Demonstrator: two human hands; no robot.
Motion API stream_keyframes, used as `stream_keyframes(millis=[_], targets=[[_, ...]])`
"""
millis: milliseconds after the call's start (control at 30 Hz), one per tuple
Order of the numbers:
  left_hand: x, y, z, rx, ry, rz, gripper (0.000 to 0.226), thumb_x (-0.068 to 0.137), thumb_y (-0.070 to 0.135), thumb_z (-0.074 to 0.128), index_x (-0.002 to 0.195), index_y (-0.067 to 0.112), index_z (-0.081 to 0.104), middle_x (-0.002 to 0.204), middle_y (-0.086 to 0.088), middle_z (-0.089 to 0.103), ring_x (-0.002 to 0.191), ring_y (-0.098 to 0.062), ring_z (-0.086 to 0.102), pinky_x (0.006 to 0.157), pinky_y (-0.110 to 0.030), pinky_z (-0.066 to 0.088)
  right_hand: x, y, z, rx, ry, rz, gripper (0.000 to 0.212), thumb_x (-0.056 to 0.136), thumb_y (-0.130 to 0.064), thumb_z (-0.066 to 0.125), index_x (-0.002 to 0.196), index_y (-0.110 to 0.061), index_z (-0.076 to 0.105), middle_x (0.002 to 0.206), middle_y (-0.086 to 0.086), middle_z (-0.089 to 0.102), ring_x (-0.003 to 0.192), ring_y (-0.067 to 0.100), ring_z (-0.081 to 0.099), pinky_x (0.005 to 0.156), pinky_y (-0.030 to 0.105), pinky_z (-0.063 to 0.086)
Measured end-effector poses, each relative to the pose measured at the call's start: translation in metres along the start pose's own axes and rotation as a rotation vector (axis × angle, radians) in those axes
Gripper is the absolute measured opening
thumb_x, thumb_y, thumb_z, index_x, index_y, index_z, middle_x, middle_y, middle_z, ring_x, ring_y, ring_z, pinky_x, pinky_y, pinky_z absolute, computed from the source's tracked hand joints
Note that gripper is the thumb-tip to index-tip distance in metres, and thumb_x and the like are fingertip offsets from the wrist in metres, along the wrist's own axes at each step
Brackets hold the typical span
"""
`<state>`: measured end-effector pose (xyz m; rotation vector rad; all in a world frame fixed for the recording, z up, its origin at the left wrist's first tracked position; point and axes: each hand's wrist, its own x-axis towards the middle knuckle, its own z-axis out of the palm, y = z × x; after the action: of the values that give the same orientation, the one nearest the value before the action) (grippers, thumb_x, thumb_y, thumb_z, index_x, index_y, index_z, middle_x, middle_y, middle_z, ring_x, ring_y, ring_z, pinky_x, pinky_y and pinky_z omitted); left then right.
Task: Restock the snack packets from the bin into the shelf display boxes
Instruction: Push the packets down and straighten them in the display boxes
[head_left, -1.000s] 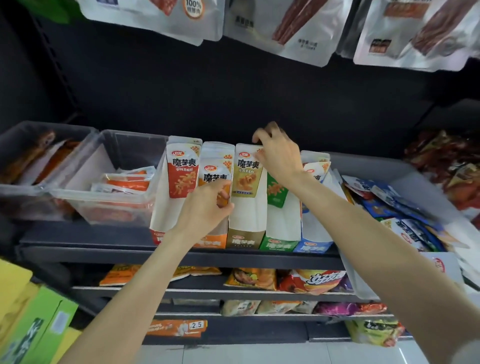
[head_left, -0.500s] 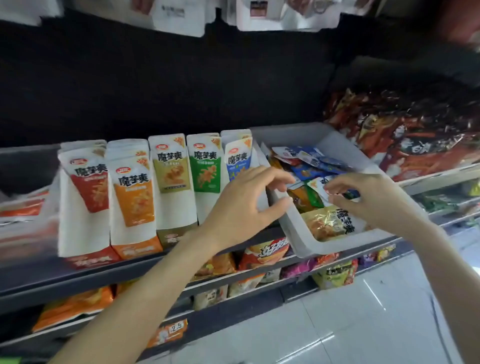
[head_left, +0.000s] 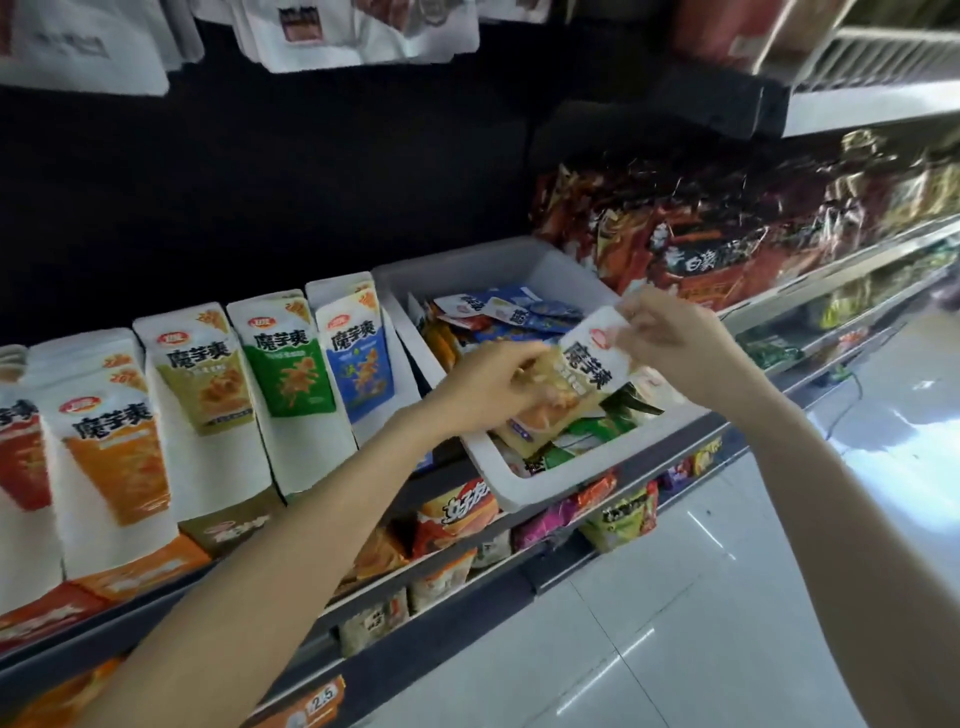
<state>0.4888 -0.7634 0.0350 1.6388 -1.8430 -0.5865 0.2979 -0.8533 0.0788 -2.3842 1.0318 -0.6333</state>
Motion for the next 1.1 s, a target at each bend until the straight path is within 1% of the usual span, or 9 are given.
stream_keyframes(millis=[100,233,400,467,600,667,833,967,1100], targets=[[-0.019,0.007,-0.023,-0.358,0.099,-0.059,0.020,0.086,0.015,0.068,0.105,0.014,0.066,0.096,0.005,0.071,0.086,-0.007,0.067,0.072,-0.025,0.053,0.007,-0.028,-0.009,0.138,0.049,0.002,0.019,0.087,-0.030,0.067,0.095,-0.015,0.059,0.078,-0.001,0.070,0.061,0.009,0.065,0.051,0.013,0.048],[-0.049,0.016,-0.047,-0.696,0.100,-0.095,0.024,0.083,0.008,0.066,0.105,0.018,0.065,0.093,0.009,0.073,0.086,-0.007,0.069,0.069,-0.018,0.053,0.018,-0.066,-0.005,0.382,-0.073,-0.048,0.012,0.086,-0.020,0.068,0.091,-0.018,0.058,0.068,-0.010,0.069,0.051,0.001,0.062,0.047,0.014,0.047],[-0.097,-0.004,-0.070,-0.318,0.414,-0.125,0.020,0.081,0.018,0.073,0.091,0.033,0.067,0.088,0.014,0.071,0.085,-0.006,0.067,0.076,-0.027,0.053,0.039,-0.108,0.024,0.416,-0.297,-0.230,0.014,0.085,-0.014,0.068,0.098,-0.018,0.065,0.086,0.000,0.073,0.073,0.014,0.070,0.065,0.031,0.059],[-0.118,-0.015,-0.080,-0.273,0.568,-0.159,0.022,0.082,0.019,0.071,0.089,0.038,0.065,0.086,0.019,0.070,0.084,-0.003,0.066,0.075,-0.024,0.052,0.047,-0.131,0.044,0.373,-0.232,-0.340,0.005,0.085,-0.017,0.070,0.090,-0.017,0.066,0.084,0.003,0.072,0.073,0.019,0.070,0.069,0.036,0.059],[-0.159,-0.037,-0.105,-0.254,0.885,-0.218,0.021,0.087,0.012,0.066,0.096,0.031,0.065,0.089,0.020,0.068,0.085,0.004,0.064,0.074,-0.012,0.049,0.060,-0.184,0.087,0.293,-0.018,-0.559,0.007,0.086,-0.024,0.068,0.090,-0.018,0.066,0.073,-0.016,0.063,0.065,0.001,0.061,0.062,0.018,0.046],[-0.178,-0.056,-0.113,-0.158,0.950,-0.340,0.020,0.089,0.012,0.064,0.100,0.029,0.063,0.094,0.021,0.065,0.086,0.010,0.061,0.076,-0.007,0.047,0.066,-0.206,0.107,0.193,0.049,-0.624,0.008,0.087,-0.026,0.067,0.092,-0.020,0.066,0.072,-0.016,0.063,0.066,0.004,0.060,0.063,0.021,0.044],[-0.216,-0.094,-0.107,-0.010,0.936,-0.624,0.036,0.086,0.018,0.067,0.120,0.025,0.057,0.111,0.018,0.059,0.100,0.002,0.055,0.080,-0.010,0.042,0.074,-0.238,0.155,-0.005,0.068,-0.705,0.014,0.089,-0.028,0.062,0.101,-0.022,0.064,0.074,-0.001,0.067,0.071,0.024,0.064,0.068,0.035,0.050],[-0.225,-0.102,-0.096,0.130,0.825,-0.671,0.045,0.085,0.028,0.069,0.127,0.024,0.052,0.116,0.007,0.060,0.100,-0.008,0.058,0.083,-0.021,0.044,0.082,-0.247,0.173,-0.132,0.046,-0.689,0.016,0.091,-0.025,0.058,0.106,-0.021,0.062,0.081,0.004,0.067,0.077,0.030,0.062,0.066,0.033,0.046],[-0.222,-0.100,-0.094,0.184,0.724,-0.683,0.049,0.087,0.029,0.066,0.133,0.023,0.048,0.117,0.012,0.055,0.087,0.001,0.049,0.060,-0.003,0.034,0.093,-0.249,0.178,-0.222,-0.027,-0.651,0.014,0.090,-0.020,0.057,0.102,-0.023,0.063,0.081,0.005,0.063,0.080,0.034,0.061,0.070,0.038,0.048]])
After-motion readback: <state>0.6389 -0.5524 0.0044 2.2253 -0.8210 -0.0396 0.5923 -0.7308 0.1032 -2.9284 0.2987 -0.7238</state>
